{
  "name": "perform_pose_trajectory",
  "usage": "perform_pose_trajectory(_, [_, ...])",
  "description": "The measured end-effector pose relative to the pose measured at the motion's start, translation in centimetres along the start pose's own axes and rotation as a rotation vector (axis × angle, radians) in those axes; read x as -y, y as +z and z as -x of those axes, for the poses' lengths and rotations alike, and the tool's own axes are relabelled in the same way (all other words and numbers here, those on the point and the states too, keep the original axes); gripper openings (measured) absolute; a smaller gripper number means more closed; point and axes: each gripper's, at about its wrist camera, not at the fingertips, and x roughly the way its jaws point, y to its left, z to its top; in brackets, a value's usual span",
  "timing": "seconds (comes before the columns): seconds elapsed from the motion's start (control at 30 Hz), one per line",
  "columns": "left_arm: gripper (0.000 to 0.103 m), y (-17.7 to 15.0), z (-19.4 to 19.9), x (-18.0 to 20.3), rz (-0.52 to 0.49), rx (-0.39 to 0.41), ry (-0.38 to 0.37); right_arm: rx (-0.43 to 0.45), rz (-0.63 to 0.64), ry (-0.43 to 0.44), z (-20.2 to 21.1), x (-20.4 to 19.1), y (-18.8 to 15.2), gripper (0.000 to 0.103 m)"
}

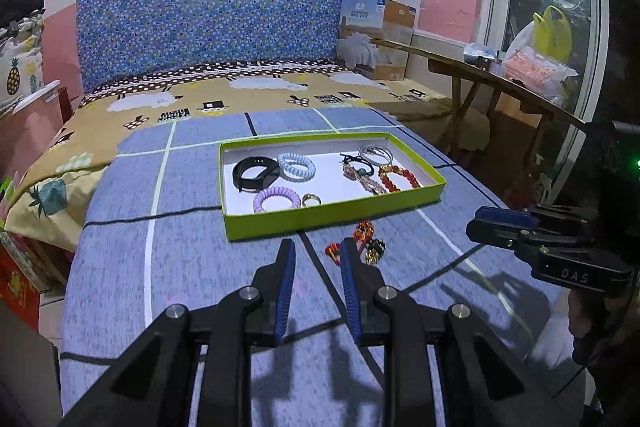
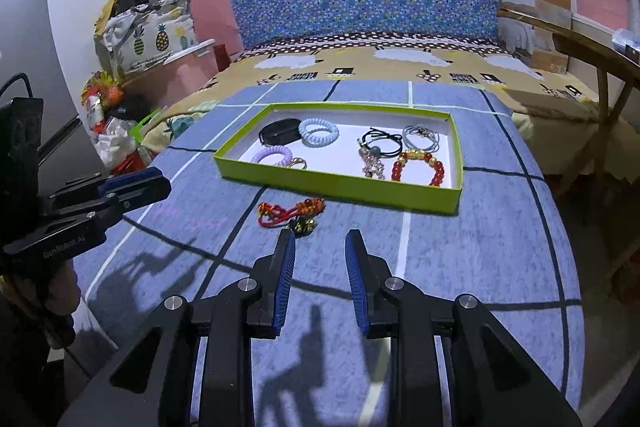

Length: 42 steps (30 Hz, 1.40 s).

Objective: Organize jewelry
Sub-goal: 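Withdraw both open grippers from the box toward the last keychains, then lower the right gripper onto the black-and-gold charm keychain and grasp it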

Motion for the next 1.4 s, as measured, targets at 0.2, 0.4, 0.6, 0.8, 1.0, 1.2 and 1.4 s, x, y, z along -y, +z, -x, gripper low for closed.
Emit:
perform_pose_trajectory(0.2, [0.024, -0.8, 0.2, 0.1, -0.001, -0.008, 0.003, -0.008, 0.002, 0.003, -0.2, -0.2, -0.4, 0.027])
perform_pose_trajectory(0.4, [0.024, -0.9, 0.0, -0.2, 0.007, -0.01, 0.008, -0.018, -0.002, 0.006, -1.0, -0.3, -0.3, 0.027])
perform_pose_trajectory(0.6, [0.024, -1.0, -0.3, -0.6, 0.01, -0.013, 0.01, -0.04, -0.007, 0.011, -2.3, -0.3, -0.2, 0.028])
perform_pose_trajectory(0.8, [0.024, -1.1, -0.6, -1.2, 0.019, -0.013, 0.015, -0.087, -0.018, 0.022, -4.8, -0.6, -0.2, 0.028])
perform_pose_trajectory(1.0, [0.024, -1.1, -1.0, -2.1, 0.032, -0.016, 0.023, -0.145, -0.039, 0.014, -7.7, -1.1, 0.0, 0.028])
perform_pose_trajectory(1.2, [0.024, -1.1, -1.3, -3.1, 0.049, -0.017, 0.026, -0.178, -0.052, -0.006, -9.6, -1.8, 0.6, 0.028])
perform_pose_trajectory(1.4, [0.024, -1.0, -1.5, -3.6, 0.057, -0.016, 0.026, -0.19, -0.049, -0.044, -10.4, -2.2, 1.2, 0.028])
